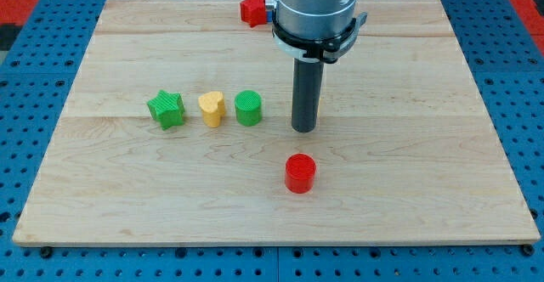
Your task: Push yellow hexagon towards green circle
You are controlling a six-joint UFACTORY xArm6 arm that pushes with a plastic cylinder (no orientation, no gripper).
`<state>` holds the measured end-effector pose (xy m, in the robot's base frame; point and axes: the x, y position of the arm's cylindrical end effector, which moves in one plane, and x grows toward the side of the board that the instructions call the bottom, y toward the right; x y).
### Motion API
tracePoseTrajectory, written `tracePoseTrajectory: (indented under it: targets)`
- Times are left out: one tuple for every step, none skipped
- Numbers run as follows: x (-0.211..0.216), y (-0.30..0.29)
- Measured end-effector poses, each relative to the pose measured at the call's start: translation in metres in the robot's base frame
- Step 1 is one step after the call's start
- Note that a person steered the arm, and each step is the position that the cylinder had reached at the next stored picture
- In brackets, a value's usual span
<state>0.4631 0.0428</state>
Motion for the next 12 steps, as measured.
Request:
tracePoseTrajectory:
  targets:
    - [0.0, 0.053]
    - [-0.015, 0.091]
    - [-0.045, 0.081]
    - [-0.037, 0.071]
    - [-0.03, 0.06]
    - [-0.03, 0.045]
    - [-0.031, 0.042]
    - [-0.041, 0.043]
    - [-0.052, 0.038]
    - [-0.049, 0.033]
    - [-0.047, 0.037]
    - [-0.047, 0.037]
